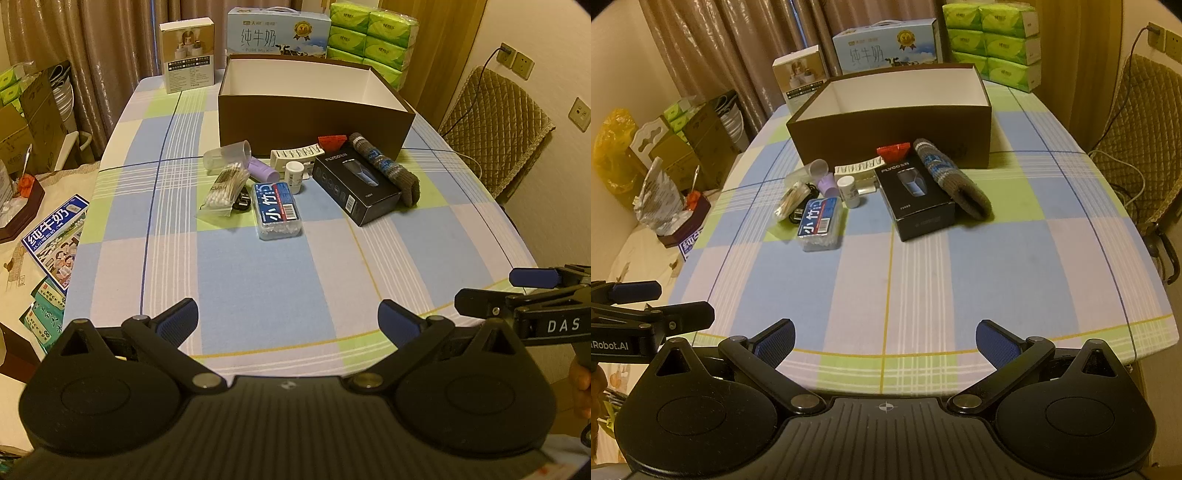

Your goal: Organize objects

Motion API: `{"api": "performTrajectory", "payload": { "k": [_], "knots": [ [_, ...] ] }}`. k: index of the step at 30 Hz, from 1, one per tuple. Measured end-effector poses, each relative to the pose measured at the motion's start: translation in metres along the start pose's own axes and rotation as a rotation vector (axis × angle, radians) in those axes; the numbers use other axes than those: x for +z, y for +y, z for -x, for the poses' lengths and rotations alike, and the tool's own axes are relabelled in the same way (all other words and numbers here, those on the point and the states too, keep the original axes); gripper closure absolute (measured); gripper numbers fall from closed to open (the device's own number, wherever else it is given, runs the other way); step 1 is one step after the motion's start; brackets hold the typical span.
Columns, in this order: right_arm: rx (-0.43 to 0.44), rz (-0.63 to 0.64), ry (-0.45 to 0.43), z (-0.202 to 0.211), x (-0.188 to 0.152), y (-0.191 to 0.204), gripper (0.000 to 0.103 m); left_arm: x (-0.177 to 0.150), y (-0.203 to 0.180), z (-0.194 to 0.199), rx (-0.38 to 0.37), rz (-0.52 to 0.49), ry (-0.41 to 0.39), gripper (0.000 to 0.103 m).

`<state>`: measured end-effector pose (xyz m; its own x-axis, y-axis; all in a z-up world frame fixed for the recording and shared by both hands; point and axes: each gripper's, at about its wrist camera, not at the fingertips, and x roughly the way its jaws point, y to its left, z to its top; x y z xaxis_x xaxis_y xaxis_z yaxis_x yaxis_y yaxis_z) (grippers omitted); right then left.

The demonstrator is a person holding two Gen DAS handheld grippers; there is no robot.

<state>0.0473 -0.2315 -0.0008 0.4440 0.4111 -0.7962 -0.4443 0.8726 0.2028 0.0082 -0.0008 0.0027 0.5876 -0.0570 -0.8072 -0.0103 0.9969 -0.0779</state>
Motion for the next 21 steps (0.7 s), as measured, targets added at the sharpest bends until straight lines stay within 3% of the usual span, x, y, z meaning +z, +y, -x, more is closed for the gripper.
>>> {"api": "performTrajectory", "payload": {
  "k": [21],
  "knots": [
    [0.013,0.012,0.012,-0.0033,0.0076,-0.0036,0.002,0.0068,-0.003,-0.0046,0.007,0.011,0.007,0.001]
  ]
}}
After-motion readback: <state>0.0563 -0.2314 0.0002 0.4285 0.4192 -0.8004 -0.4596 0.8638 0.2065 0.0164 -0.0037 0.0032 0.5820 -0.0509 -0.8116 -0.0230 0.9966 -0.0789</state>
